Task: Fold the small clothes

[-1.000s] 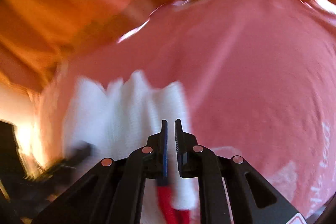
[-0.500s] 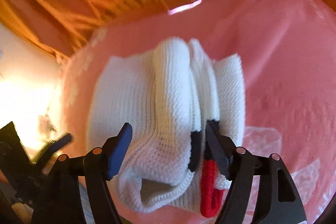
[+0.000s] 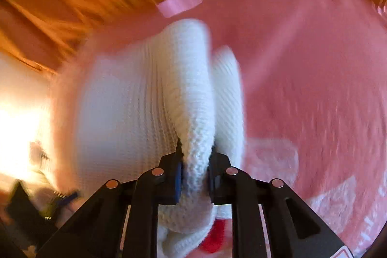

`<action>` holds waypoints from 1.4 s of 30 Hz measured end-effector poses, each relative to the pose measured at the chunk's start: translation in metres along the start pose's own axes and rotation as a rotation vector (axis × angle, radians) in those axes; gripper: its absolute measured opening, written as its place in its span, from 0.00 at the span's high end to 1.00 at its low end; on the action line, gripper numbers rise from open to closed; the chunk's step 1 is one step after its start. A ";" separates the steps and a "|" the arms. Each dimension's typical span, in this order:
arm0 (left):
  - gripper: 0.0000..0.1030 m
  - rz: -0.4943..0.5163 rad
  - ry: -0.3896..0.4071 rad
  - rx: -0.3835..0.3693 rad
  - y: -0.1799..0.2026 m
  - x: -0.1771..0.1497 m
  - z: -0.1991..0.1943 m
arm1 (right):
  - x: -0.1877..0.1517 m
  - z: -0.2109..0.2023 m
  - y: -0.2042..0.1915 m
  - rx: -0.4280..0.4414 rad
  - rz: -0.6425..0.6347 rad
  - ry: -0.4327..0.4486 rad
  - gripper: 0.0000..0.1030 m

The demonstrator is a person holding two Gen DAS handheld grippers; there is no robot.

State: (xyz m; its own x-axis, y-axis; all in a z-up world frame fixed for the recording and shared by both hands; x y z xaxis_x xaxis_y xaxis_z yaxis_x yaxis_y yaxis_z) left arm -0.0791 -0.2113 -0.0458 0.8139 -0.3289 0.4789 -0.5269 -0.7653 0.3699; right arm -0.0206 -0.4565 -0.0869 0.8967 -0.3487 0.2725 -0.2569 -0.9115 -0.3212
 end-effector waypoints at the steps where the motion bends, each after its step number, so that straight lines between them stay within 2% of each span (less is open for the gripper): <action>1: 0.09 0.013 -0.001 0.010 0.003 -0.004 0.005 | 0.000 -0.006 -0.001 0.014 -0.001 0.017 0.76; 4: 0.09 0.047 0.001 0.048 0.009 -0.010 0.016 | -0.011 -0.057 -0.013 0.072 -0.046 0.136 0.72; 5: 0.09 0.049 0.000 0.059 0.008 -0.011 0.018 | -0.017 -0.066 -0.017 0.084 -0.065 0.148 0.69; 6: 0.09 0.041 -0.007 0.058 0.007 -0.013 0.020 | -0.025 -0.073 -0.021 0.100 -0.087 0.149 0.58; 7: 0.09 0.031 -0.010 0.055 0.005 -0.012 0.023 | -0.034 -0.078 -0.025 0.117 -0.110 0.146 0.53; 12: 0.09 -0.013 -0.027 0.063 -0.004 -0.017 0.032 | -0.079 -0.061 -0.045 0.121 -0.190 0.064 0.53; 15: 0.09 -0.021 -0.034 0.076 -0.005 -0.019 0.038 | -0.078 -0.054 -0.046 0.080 -0.218 0.055 0.89; 20: 0.09 -0.037 -0.059 0.143 -0.016 -0.023 0.045 | -0.088 -0.079 -0.021 0.066 -0.184 0.118 0.90; 22: 0.09 -0.032 -0.058 0.150 -0.020 -0.022 0.045 | -0.096 -0.052 -0.006 -0.043 -0.197 0.025 0.88; 23: 0.09 -0.029 -0.056 0.154 -0.021 -0.022 0.045 | -0.105 -0.027 0.000 -0.118 -0.219 -0.070 0.86; 25: 0.09 -0.017 -0.069 0.148 -0.021 -0.023 0.045 | -0.107 -0.021 -0.004 -0.145 -0.252 -0.094 0.74; 27: 0.09 -0.007 -0.073 0.118 -0.017 -0.021 0.037 | -0.100 -0.041 -0.008 -0.139 -0.248 -0.017 0.72; 28: 0.09 -0.004 -0.066 0.087 -0.013 -0.018 0.030 | -0.093 -0.059 -0.010 -0.112 -0.221 0.045 0.66; 30: 0.09 -0.006 -0.041 0.004 -0.003 -0.008 0.006 | -0.080 -0.084 -0.014 -0.066 -0.196 0.135 0.62; 32: 0.09 -0.006 -0.012 -0.033 0.001 0.004 -0.008 | -0.055 -0.105 -0.020 -0.039 -0.176 0.226 0.59; 34: 0.07 -0.022 0.022 -0.064 0.002 0.029 -0.015 | -0.033 -0.105 -0.025 -0.056 -0.164 0.252 0.41; 36: 0.07 -0.043 0.025 -0.071 0.000 0.049 -0.006 | -0.008 -0.086 -0.027 -0.070 -0.158 0.220 0.39; 40: 0.07 -0.105 -0.044 0.012 -0.020 0.076 0.047 | 0.013 -0.029 -0.002 -0.148 -0.102 0.098 0.39; 42: 0.07 -0.158 -0.091 0.015 -0.034 0.076 0.072 | 0.011 -0.009 0.010 -0.091 -0.057 0.039 0.38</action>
State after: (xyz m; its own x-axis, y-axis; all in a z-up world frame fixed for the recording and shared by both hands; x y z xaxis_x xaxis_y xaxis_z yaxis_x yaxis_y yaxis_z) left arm 0.0187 -0.2504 -0.0795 0.9056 -0.2518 0.3413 -0.3871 -0.8195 0.4225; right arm -0.0164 -0.4715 -0.0793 0.8965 -0.3027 0.3235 -0.2396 -0.9455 -0.2207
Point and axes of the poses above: each gripper's, at about its wrist camera, not at the fingertips, and z roughly the way its jaws point, y to its right, x to its top, the point moved 6 cm from there along z, roughly the way its jaws point, and after that the axes turned 2 degrees about -z, right-handed, at the moved point
